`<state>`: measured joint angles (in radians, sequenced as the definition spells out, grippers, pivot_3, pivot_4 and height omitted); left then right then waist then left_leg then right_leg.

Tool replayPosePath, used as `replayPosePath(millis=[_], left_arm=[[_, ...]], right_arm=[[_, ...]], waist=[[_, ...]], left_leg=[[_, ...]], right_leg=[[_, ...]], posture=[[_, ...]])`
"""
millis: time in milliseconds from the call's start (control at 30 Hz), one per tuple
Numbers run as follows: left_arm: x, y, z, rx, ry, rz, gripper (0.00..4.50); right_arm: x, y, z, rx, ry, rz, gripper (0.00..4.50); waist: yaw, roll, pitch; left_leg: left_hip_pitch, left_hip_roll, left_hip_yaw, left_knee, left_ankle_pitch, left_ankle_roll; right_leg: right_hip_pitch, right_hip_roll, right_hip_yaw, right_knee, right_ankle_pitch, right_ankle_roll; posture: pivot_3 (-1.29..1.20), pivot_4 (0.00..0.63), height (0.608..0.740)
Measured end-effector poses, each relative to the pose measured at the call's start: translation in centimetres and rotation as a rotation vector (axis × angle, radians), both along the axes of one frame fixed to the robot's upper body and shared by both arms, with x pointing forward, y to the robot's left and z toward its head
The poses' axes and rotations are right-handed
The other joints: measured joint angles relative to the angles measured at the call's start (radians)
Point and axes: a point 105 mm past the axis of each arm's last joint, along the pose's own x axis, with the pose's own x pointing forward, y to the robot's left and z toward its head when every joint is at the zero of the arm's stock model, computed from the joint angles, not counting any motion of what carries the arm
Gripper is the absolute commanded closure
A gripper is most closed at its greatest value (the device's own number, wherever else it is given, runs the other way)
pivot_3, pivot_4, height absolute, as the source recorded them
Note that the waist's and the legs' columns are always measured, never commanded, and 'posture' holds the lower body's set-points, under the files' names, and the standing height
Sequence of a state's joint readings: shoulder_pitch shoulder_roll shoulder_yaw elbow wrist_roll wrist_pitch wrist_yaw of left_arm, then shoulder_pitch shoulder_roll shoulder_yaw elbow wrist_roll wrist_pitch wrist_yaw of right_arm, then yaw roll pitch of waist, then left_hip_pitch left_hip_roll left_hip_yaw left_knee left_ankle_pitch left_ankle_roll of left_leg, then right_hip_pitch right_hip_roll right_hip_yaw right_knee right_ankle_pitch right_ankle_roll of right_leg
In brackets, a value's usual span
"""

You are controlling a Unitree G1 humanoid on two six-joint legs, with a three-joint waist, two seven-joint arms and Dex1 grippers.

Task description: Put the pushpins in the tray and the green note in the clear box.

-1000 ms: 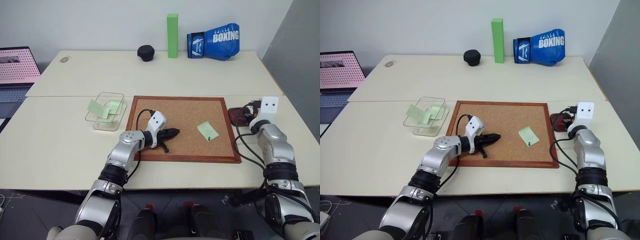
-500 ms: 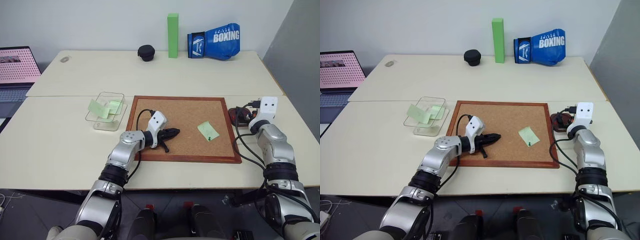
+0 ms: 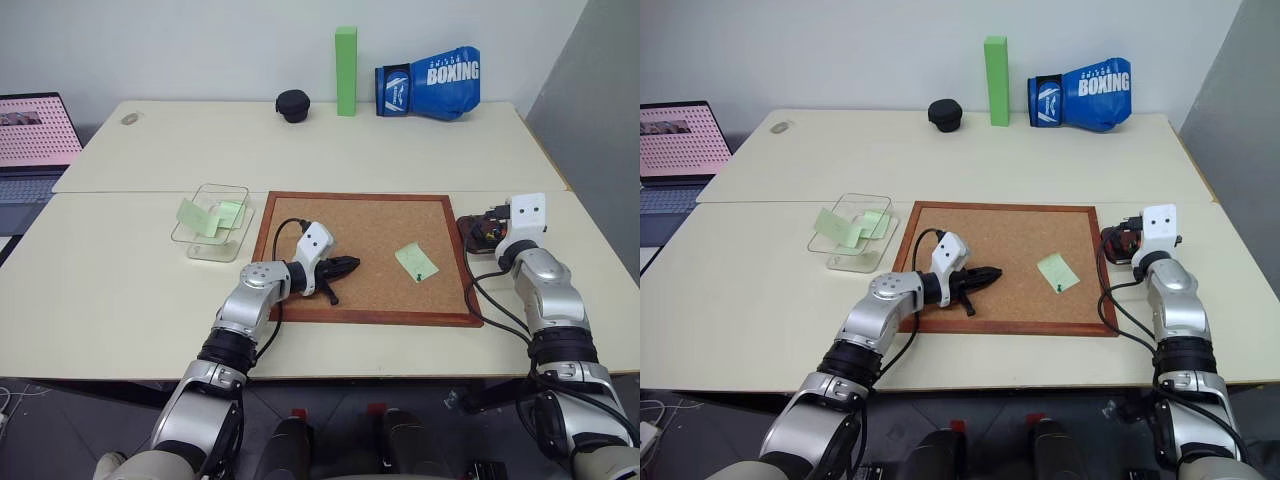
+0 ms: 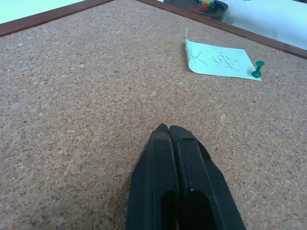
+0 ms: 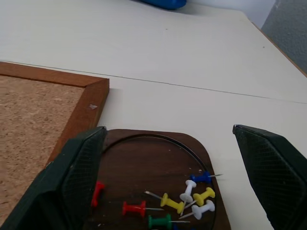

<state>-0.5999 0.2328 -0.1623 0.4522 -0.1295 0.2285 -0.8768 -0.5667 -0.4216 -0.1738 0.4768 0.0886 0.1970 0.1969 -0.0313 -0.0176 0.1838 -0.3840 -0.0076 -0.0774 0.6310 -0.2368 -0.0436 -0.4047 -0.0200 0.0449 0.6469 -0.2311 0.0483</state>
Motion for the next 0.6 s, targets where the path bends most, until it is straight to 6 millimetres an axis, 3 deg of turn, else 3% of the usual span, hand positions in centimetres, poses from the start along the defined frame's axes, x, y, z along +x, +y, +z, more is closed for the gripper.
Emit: replayPosePath(millis=[100,233,400,600], left_arm=[[0.0,0.0,0.0,0.000,-0.001,0.001,4.50],[-0.1,0.0,0.0,-0.001,-0.002,0.000,4.50],[-0.2,0.0,-0.1,-0.002,0.002,0.001,4.50],[-0.2,0.0,-0.1,-0.003,0.001,0.000,4.50]], right_arm=[[-0.4,0.2,-0.1,-0.007,-0.009,0.021,0.01],[-2.2,1.9,-0.3,-0.052,-0.017,0.171,0.01],[-6.4,6.8,0.3,-0.016,-0.032,0.504,0.01],[-9.5,10.7,-0.2,0.018,0.013,0.697,0.01]], waist=[[0.001,0.000,0.000],[0.000,0.000,0.000],[-0.001,0.000,0.000],[0.000,0.000,0.000]], left_leg=[[0.000,0.000,0.000,0.000,0.000,0.000],[0.000,0.000,0.000,-0.001,0.000,0.000],[0.000,0.001,-0.001,0.000,0.000,0.000],[0.000,0.001,-0.001,0.000,0.000,0.000]], right_leg=[[0.000,0.000,0.000,0.000,0.000,0.000],[0.000,0.000,0.000,-0.001,0.000,0.000],[0.000,0.000,-0.001,-0.001,0.000,0.000],[0.000,0.000,-0.001,-0.001,0.000,0.000]], posture=[[0.00,0.150,0.740],[0.00,0.150,0.740],[0.00,0.150,0.740],[0.00,0.150,0.740]])
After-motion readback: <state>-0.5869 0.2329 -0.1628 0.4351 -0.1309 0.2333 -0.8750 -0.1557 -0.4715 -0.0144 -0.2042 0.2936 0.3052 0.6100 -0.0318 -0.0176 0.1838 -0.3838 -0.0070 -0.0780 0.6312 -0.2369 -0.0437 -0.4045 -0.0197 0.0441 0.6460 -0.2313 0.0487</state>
